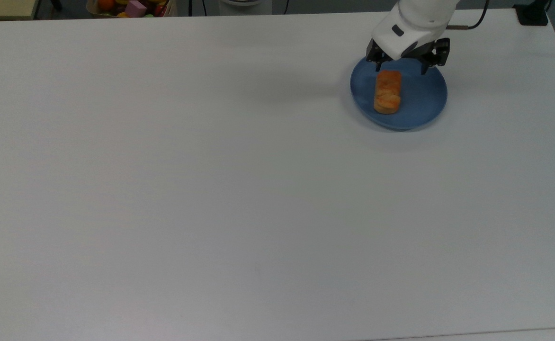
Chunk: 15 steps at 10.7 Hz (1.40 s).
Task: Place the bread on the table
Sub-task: 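Lower the gripper and close it around the bread roll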
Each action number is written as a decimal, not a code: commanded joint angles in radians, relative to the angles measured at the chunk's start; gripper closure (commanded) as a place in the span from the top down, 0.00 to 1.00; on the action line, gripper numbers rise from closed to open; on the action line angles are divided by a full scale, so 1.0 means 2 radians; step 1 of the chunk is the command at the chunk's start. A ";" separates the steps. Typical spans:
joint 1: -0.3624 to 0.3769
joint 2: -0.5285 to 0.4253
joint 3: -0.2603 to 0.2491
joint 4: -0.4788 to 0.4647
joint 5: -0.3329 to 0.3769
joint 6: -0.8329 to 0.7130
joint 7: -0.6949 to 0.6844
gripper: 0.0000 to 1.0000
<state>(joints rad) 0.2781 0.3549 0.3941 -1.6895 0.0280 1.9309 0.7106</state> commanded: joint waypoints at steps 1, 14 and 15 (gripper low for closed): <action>0.010 0.000 -0.004 -0.058 -0.009 0.058 0.020 1.00; 0.027 0.027 -0.004 -0.053 -0.088 0.095 0.073 0.00; 0.024 0.013 -0.003 -0.053 -0.088 0.082 0.072 0.00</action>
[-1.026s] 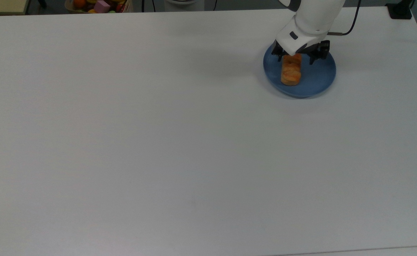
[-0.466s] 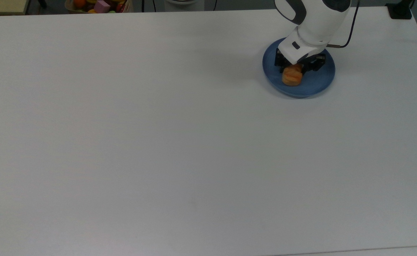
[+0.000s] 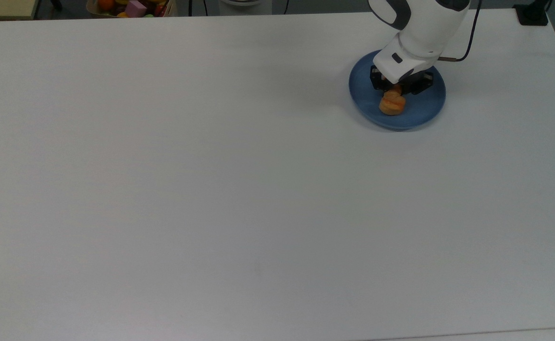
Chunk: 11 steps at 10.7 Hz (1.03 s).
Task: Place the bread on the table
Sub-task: 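Lift the bread roll off the plate and carry it away from the plate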
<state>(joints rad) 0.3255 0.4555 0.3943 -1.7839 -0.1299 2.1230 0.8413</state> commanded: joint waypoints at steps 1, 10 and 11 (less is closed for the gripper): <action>-0.002 -0.047 -0.004 0.006 -0.007 -0.030 -0.004 0.00; -0.095 -0.066 -0.083 0.160 0.031 -0.218 -0.272 0.00; -0.114 -0.064 -0.097 0.166 0.030 -0.218 -0.310 0.00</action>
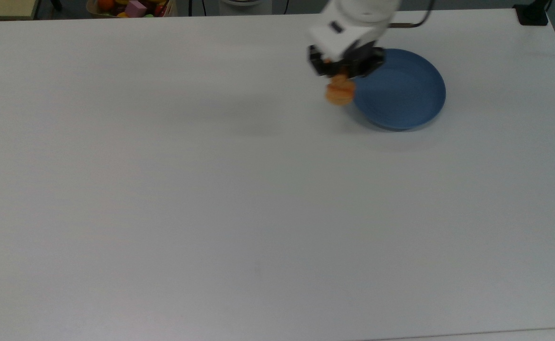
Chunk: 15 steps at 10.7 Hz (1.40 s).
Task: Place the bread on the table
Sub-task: 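Lift the bread roll off the plate and carry it away from the plate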
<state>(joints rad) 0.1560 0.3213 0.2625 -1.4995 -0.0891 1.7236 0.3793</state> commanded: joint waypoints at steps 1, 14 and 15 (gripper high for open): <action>-0.042 0.008 -0.047 0.026 0.007 -0.016 -0.110 0.00; -0.093 0.150 -0.105 0.013 -0.072 0.187 -0.183 0.39; -0.093 0.150 -0.105 0.007 -0.078 0.191 -0.180 0.62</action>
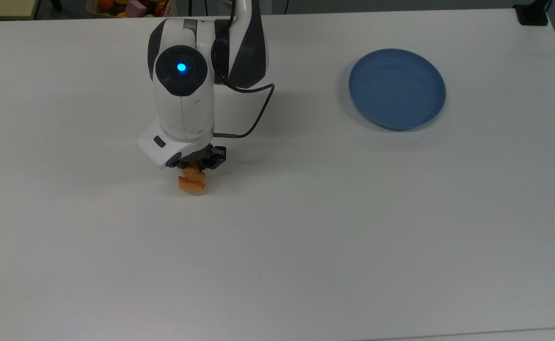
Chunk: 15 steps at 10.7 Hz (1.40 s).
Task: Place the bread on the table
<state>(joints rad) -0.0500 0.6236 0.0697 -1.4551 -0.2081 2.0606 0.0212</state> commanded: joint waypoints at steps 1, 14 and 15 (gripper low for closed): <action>0.010 -0.001 -0.009 -0.016 -0.020 0.023 -0.001 0.64; 0.018 -0.183 -0.008 -0.083 0.029 -0.066 0.108 1.00; 0.018 -0.208 -0.008 -0.085 0.050 -0.101 0.107 1.00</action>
<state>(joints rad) -0.0302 0.3776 0.0698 -1.5224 -0.1959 1.9791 0.2096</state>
